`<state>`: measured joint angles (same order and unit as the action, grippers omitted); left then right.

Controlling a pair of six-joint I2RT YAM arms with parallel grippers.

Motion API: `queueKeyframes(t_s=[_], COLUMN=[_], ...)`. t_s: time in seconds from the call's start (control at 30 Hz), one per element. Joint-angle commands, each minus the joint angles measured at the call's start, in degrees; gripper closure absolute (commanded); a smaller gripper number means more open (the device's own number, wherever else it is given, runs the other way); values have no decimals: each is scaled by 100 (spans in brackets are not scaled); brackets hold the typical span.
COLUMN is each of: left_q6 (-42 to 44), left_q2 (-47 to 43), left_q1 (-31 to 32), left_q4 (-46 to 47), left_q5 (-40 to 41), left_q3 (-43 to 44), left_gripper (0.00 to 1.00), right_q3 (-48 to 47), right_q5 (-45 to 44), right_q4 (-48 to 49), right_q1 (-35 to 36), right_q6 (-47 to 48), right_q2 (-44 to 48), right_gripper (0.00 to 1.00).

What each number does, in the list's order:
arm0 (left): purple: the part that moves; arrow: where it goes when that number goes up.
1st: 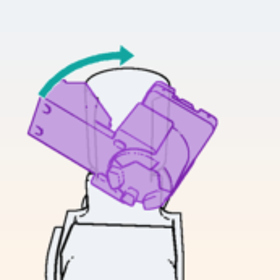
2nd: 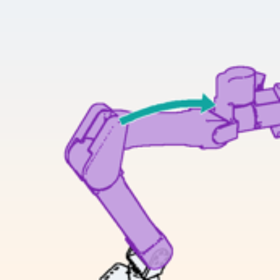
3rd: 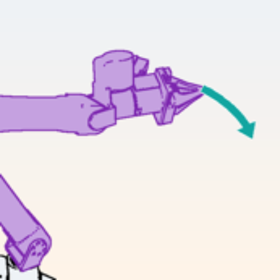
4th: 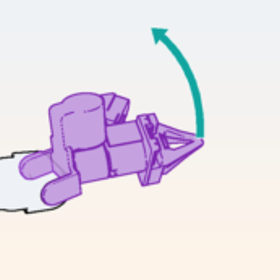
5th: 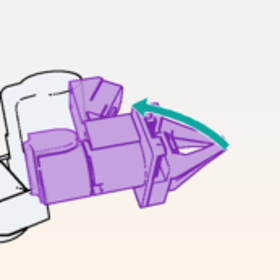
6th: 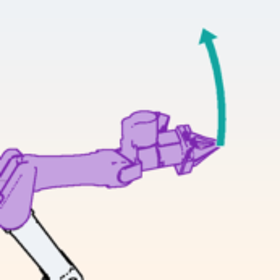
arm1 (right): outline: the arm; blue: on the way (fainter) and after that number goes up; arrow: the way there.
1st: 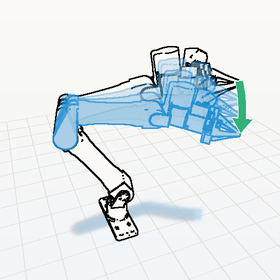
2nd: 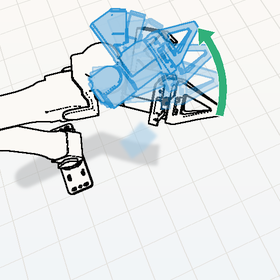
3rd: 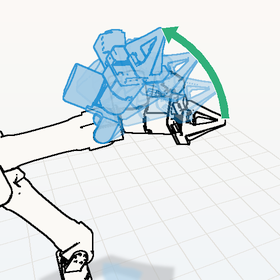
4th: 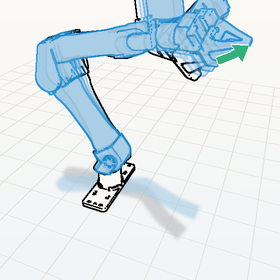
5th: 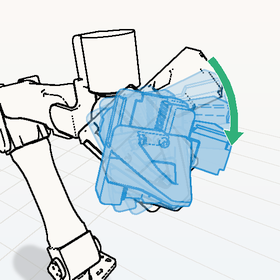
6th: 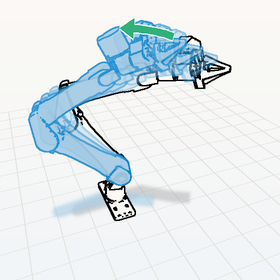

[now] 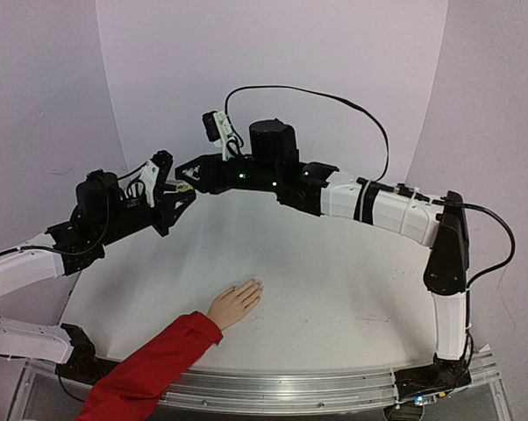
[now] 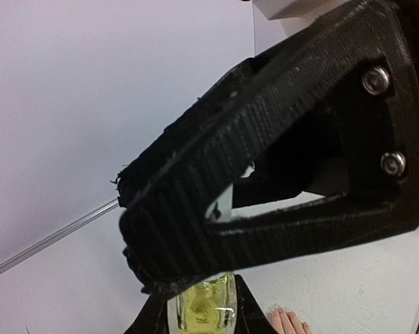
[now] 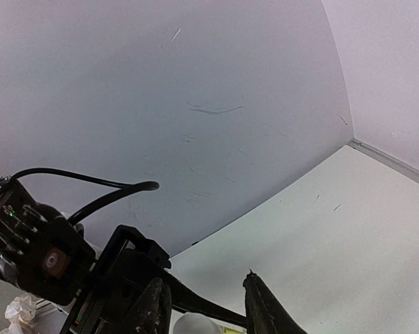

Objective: Paint the nails

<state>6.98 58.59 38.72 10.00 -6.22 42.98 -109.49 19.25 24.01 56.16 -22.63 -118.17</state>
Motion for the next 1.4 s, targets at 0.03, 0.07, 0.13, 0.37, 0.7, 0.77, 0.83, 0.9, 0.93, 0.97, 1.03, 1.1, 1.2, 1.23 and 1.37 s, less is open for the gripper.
queueKeyframes(t_s=[0.03, 0.07, 0.13, 0.37, 0.7, 0.77, 0.83, 0.9, 0.93, 0.97, 1.03, 1.1, 1.2, 1.23, 1.37], left_q6=[-308, -335, -433, -483, -957, -957, -983, -980, -987, -942, -837, -743, -559, -508, -375], left_q2=[37, 35, 30, -54, -82, -76, -130, -195, -226, -250, -296, -345, -402, -425, -462], left_q1=[0, -4, -6, -5, -4, -5, -4, -5, -5, -5, -5, -7, -5, -5, -5], left_q4=[275, 274, 274, 232, 214, 219, 221, 220, 216, 221, 201, 175, 59, 21, -31], left_q5=[10, -60, -161, -2187, -5635, -5236, -4665, -4076, -3694, -3409, -2680, -1998, -1207, -1061, -671], left_q3=[275, 294, 334, 362, 472, 443, 410, 363, 337, 302, 221, 143, 105, 96, 103], left_gripper=[100, 100, 100, 100, 100, 100, 100, 100, 100, 100, 100, 100, 100, 100, 100], right_q3=[-193, -162, -76, 170, 701, 808, 918, 1022, 1065, 1096, 1173, 1325, 1636, 1709, 1771], right_q5=[81, 87, 97, 1650, 5909, 5501, 4988, 4370, 4013, 3711, 2923, 2197, 1534, 1384, 1063], right_q4=[205, 209, 209, 218, 218, 219, 227, 227, 219, 218, 218, 218, 226, 234, 364], right_q1=[43, 37, 42, -55, -176, -178, -179, -178, -176, -183, -197, -223, -271, -272, -264], right_q6=[137, 174, 238, 1149, 1791, 1797, 1764, 1706, 1689, 1627, 1383, 1225, 1154, 1129, 755], right_q2=[46, 67, 127, 400, 623, 721, 846, 982, 1021, 1050, 1123, 1249, 1544, 1629, 1667], right_gripper=[64, 68, 75, 100, 100, 100, 89, 70, 64, 56, 40, 26, 8, 3, 2])
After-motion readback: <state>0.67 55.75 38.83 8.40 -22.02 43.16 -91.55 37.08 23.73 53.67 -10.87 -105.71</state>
